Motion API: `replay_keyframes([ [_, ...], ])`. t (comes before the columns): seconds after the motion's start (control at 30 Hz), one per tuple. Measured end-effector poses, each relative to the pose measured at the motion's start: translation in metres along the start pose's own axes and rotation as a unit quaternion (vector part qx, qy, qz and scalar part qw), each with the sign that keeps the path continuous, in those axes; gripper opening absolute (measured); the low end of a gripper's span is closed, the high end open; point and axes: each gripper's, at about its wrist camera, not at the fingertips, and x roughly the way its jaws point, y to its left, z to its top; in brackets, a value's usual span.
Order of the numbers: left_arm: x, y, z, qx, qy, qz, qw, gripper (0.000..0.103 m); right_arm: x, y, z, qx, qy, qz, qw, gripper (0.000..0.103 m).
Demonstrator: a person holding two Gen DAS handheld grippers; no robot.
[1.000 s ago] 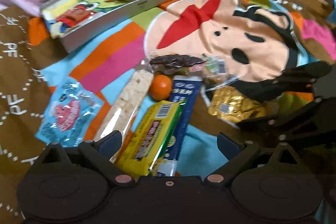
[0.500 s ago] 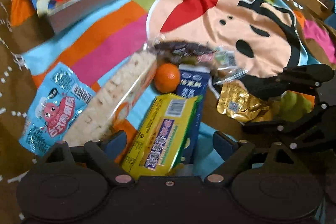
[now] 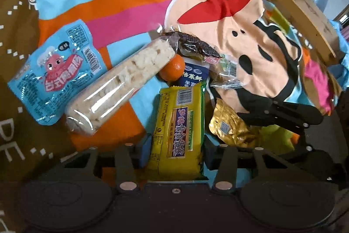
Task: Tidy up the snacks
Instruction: 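Grasp the yellow biscuit pack with the left tool while the right tool grasps the gold foil pouch, then carry both packs to the grey tray and open both tools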
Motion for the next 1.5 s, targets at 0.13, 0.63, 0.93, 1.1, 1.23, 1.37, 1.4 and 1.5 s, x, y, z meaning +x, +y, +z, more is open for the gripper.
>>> replay_keyframes([
  [0.13,0.007,-0.002,0.003,0.013,-0.002,0.008,0.9999,0.059,-0.002,0.000,0.001,0.005,0.001,-0.004,1.000,0.059],
  [0.63,0.003,-0.026,-0.005,-0.025,-0.032,0.088,0.9953,0.050,0.000,0.004,-0.003,0.012,0.018,-0.025,0.999,0.047],
  [0.93,-0.008,-0.082,-0.022,0.030,-0.092,0.202,0.9746,0.050,-0.013,0.025,-0.005,-0.055,-0.016,-0.048,0.997,0.046],
  [1.1,-0.014,-0.093,-0.020,0.040,-0.122,0.231,0.9645,0.050,-0.020,0.025,-0.003,-0.056,-0.040,-0.056,0.996,0.046],
  [1.23,-0.019,-0.092,-0.018,0.033,-0.136,0.238,0.9610,0.050,-0.026,0.021,0.000,-0.048,-0.063,-0.061,0.995,0.046],
  [1.37,-0.022,-0.091,-0.016,0.029,-0.148,0.246,0.9573,0.050,-0.030,0.019,0.003,-0.046,-0.084,-0.066,0.993,0.047],
  [1.4,-0.022,-0.092,-0.015,0.029,-0.152,0.250,0.9558,0.050,-0.031,0.018,0.004,-0.045,-0.089,-0.067,0.993,0.047],
  [1.5,-0.026,-0.093,-0.012,0.030,-0.164,0.258,0.9515,0.050,-0.034,0.017,0.006,-0.045,-0.103,-0.068,0.991,0.047],
])
